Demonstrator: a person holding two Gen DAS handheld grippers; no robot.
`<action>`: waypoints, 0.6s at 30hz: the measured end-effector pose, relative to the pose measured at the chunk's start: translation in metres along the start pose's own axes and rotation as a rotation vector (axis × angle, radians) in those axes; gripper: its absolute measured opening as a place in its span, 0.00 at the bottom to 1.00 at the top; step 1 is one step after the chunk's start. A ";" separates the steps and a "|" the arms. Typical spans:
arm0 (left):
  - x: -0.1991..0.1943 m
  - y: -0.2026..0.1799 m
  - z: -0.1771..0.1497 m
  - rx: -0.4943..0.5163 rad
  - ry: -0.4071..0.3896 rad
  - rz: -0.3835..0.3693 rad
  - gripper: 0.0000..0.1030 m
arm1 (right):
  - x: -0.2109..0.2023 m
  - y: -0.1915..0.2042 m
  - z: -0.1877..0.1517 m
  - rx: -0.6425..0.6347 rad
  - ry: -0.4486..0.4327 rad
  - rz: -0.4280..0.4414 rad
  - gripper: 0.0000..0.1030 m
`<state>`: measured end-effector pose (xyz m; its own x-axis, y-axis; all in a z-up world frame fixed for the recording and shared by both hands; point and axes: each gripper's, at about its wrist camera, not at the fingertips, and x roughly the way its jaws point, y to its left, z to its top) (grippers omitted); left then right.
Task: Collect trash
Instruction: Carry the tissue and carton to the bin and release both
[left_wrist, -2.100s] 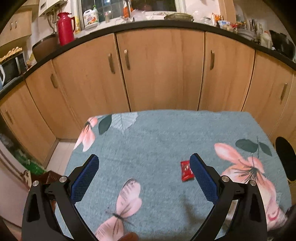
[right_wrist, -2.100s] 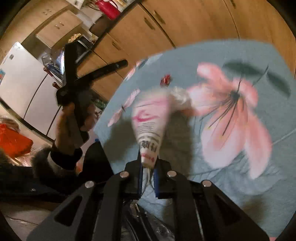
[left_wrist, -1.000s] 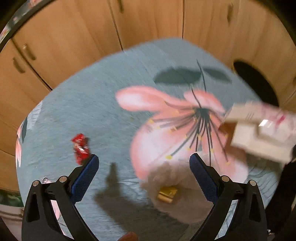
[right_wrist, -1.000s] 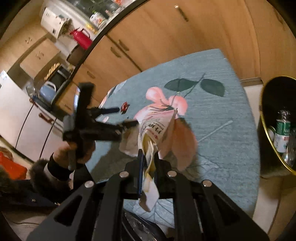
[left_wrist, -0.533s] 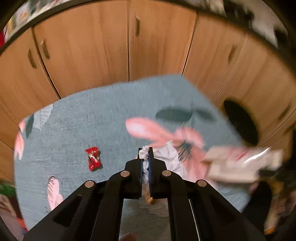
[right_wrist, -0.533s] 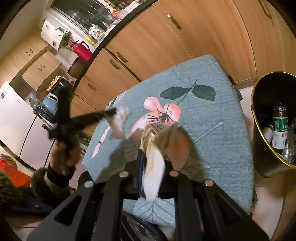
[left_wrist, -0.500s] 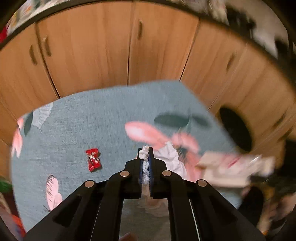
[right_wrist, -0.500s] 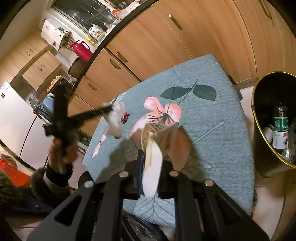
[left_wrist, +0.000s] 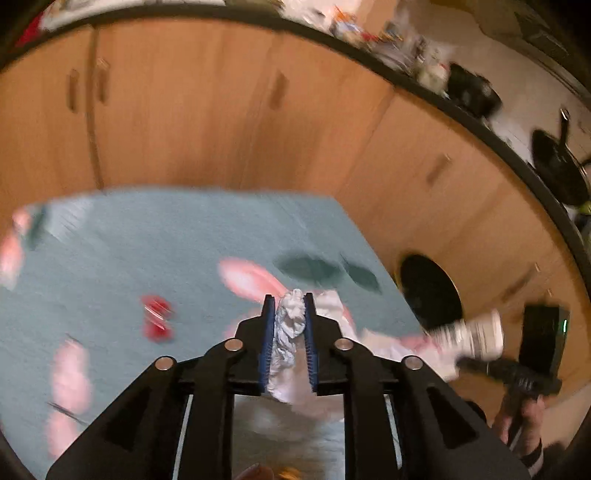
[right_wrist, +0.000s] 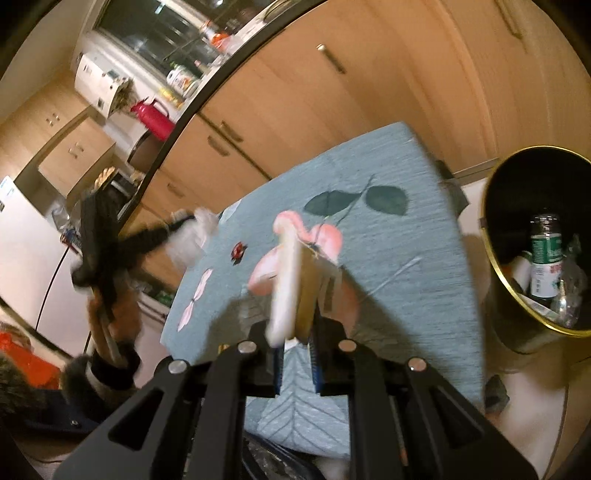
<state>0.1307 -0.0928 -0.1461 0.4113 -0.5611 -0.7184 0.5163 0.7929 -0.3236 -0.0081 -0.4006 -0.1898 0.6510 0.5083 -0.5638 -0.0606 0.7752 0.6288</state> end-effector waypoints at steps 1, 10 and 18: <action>0.015 -0.010 -0.012 0.011 0.027 -0.014 0.13 | -0.003 -0.003 0.001 0.000 -0.008 -0.012 0.13; 0.048 -0.093 0.013 0.157 0.032 -0.085 0.13 | -0.049 -0.053 0.035 -0.002 -0.122 -0.246 0.06; 0.040 -0.131 0.045 0.205 -0.020 -0.107 0.15 | -0.086 -0.079 0.059 -0.015 -0.226 -0.338 0.05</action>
<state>0.1134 -0.2298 -0.1048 0.3603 -0.6455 -0.6735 0.6987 0.6651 -0.2637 -0.0147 -0.5279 -0.1592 0.7858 0.1296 -0.6047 0.1756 0.8908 0.4191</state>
